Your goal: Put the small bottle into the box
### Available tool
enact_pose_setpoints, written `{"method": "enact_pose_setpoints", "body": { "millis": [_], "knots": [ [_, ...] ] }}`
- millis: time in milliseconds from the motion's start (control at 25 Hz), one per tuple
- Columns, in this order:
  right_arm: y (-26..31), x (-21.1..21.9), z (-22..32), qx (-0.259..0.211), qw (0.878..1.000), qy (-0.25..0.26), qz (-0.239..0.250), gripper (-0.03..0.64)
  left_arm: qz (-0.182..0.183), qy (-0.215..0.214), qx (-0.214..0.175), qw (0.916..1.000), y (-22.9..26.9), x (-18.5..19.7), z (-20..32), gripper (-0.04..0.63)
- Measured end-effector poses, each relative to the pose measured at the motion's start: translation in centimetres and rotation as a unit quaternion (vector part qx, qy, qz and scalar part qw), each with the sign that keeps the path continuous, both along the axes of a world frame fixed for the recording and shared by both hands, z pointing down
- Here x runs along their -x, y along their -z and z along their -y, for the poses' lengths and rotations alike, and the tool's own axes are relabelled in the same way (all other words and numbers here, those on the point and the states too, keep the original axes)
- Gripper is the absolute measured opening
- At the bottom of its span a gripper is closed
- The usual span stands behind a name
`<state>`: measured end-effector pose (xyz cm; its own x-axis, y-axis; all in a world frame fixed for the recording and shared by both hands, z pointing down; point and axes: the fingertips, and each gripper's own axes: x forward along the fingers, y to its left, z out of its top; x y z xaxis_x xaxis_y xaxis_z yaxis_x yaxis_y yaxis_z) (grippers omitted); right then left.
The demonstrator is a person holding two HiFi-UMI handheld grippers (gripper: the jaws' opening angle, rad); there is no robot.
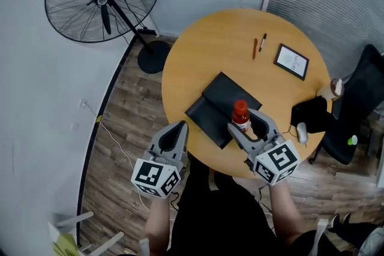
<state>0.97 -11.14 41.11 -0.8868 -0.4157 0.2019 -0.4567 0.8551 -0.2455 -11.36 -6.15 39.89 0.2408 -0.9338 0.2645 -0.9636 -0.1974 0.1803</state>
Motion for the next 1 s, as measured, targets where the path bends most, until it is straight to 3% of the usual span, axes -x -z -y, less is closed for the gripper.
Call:
{"method": "enact_pose_setpoints", "body": {
  "millis": [640,1000],
  "knots": [
    [-7.3,4.5,0.5,0.065,0.992,-0.073,-0.075,0.227,-0.027,-0.097,0.015,0.9948,-2.0,3.5,3.7,-0.005],
    [-12.5,7.1,0.3,0.099,0.985,-0.079,-0.116,0.229,-0.036,-0.140,0.034,0.9889,-4.0,4.2,5.0,-0.005]
  ]
}}
